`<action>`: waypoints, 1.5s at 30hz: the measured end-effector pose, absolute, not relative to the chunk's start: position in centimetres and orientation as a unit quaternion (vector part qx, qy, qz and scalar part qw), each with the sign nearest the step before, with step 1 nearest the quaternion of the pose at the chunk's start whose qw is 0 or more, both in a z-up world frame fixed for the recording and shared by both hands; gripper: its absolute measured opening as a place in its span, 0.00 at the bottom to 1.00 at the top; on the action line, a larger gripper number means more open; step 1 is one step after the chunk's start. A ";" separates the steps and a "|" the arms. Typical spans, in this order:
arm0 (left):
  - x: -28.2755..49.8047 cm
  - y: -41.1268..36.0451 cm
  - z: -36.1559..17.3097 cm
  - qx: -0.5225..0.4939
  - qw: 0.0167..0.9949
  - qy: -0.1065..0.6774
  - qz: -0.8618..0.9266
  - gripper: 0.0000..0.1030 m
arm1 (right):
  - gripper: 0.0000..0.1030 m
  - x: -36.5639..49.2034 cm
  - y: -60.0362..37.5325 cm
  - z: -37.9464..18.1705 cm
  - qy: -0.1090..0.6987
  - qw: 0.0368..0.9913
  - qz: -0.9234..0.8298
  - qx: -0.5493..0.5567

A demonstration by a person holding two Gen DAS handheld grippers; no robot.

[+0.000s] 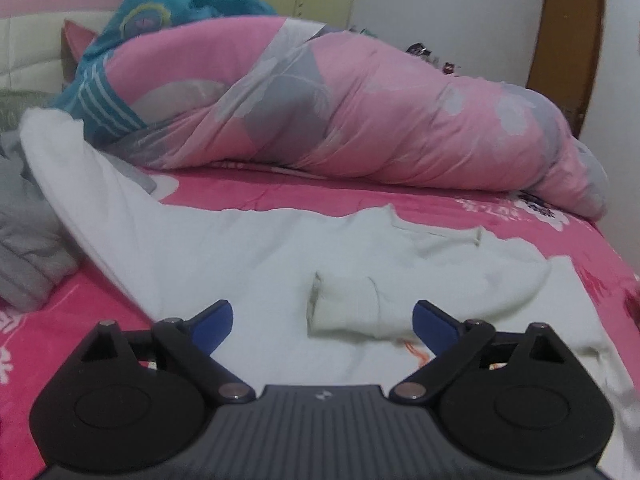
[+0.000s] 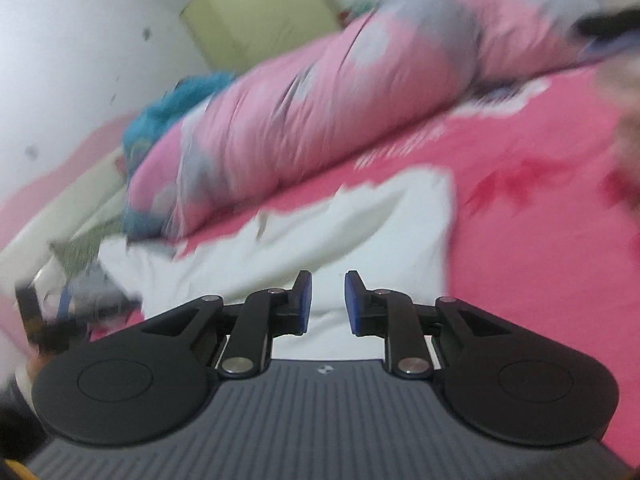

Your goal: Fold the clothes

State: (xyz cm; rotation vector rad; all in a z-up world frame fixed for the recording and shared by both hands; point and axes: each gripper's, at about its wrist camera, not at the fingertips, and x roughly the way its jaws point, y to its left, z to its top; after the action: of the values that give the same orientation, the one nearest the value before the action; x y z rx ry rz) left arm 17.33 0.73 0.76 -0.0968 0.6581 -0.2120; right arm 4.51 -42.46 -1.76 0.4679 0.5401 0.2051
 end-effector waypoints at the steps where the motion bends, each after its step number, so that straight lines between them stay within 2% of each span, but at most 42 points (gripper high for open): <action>1: 18.1 0.7 0.6 -0.049 0.938 0.326 -0.106 0.90 | 0.18 5.7 -41.5 -2.4 0.270 0.929 0.113 0.225; 5: 20.7 -0.4 -0.3 -0.041 0.932 0.336 -0.130 0.79 | 0.18 9.8 -38.5 -3.7 0.273 0.922 0.145 0.233; 8: 22.1 -1.4 -1.4 -0.030 0.924 0.352 -0.150 0.67 | 0.18 12.1 -37.4 -4.5 0.285 0.926 0.122 0.215; 10: 22.8 -1.9 -2.3 -0.022 0.919 0.361 -0.158 0.52 | 0.18 13.3 -36.8 -4.9 0.294 0.930 0.106 0.194; 11: 23.1 -2.1 -2.7 -0.019 0.917 0.364 -0.161 0.47 | 0.18 13.8 -36.3 -5.0 0.298 0.933 0.102 0.175; 12: 23.4 -2.3 -3.2 -0.015 0.915 0.368 -0.164 0.30 | 0.18 14.1 -35.8 -5.0 0.301 0.936 0.100 0.153; 13: 23.7 -2.6 -3.6 -0.012 0.913 0.372 -0.167 0.07 | 0.18 14.4 -35.2 -5.1 0.305 0.938 0.098 0.130; 14: 23.8 -2.6 -3.8 -0.012 0.913 0.371 -0.168 0.01 | 0.18 14.7 -34.5 -5.3 0.309 0.940 0.098 0.108; 19: 24.0 -1.9 -2.9 -0.031 0.928 0.334 -0.165 0.00 | 0.17 14.8 -33.5 -7.3 0.327 0.939 0.092 0.052; 23: 24.6 -1.7 -1.4 -0.024 0.937 0.307 -0.166 0.00 | 0.17 14.5 -33.9 -7.6 0.321 0.940 0.097 0.057; 26: 25.0 -1.1 -1.2 -0.032 0.928 0.327 -0.177 0.01 | 0.17 14.3 -34.0 -7.7 0.318 0.941 0.100 0.063; 27: 25.1 -0.9 -1.2 -0.037 0.924 0.336 -0.181 0.04 | 0.17 14.2 -34.1 -7.8 0.317 0.941 0.100 0.065; 28: 25.2 -0.6 -1.2 -0.042 0.919 0.345 -0.185 0.19 | 0.17 14.2 -34.1 -7.8 0.316 0.941 0.101 0.067; 29: 25.3 -0.4 -1.2 -0.046 0.915 0.353 -0.189 0.28 | 0.17 14.1 -34.2 -7.8 0.315 0.941 0.102 0.069; 30: 25.2 -0.2 -1.2 -0.047 0.912 0.359 -0.191 0.51 | 0.17 14.1 -34.2 -7.9 0.315 0.941 0.103 0.071; 31: 24.8 -0.1 -1.4 -0.040 0.913 0.360 -0.190 0.67 | 0.17 14.0 -34.3 -7.9 0.314 0.941 0.104 0.073; 33: 24.4 -0.4 -2.0 -0.020 0.911 0.364 -0.190 0.72 | 0.17 13.9 -34.4 -8.0 0.312 0.941 0.106 0.077; 35: 24.5 -0.8 -2.9 -0.016 0.905 0.378 -0.194 0.64 | 0.17 13.8 -34.5 -8.0 0.310 0.941 0.107 0.081; 36: 24.6 -1.0 -3.2 -0.019 0.902 0.384 -0.198 0.44 | 0.17 13.8 -34.5 -8.0 0.310 0.941 0.108 0.083; 37: 24.7 -1.1 -3.6 -0.022 0.898 0.390 -0.202 0.12 | 0.17 13.7 -34.6 -8.1 0.309 0.941 0.109 0.084; 38: 24.9 -1.3 -3.9 -0.023 0.896 0.396 -0.201 0.01 | 0.17 13.7 -34.6 -8.1 0.309 0.941 0.109 0.085; 45: 24.5 -1.2 -2.6 -0.039 0.905 0.372 -0.204 0.00 | 0.17 13.7 -34.8 -8.2 0.307 0.941 0.112 0.090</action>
State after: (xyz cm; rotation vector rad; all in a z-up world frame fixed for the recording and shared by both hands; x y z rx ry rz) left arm 24.50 -1.23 -2.57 -0.0807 0.7695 -0.4208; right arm 13.72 -34.81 -8.16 0.1839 0.6259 0.2295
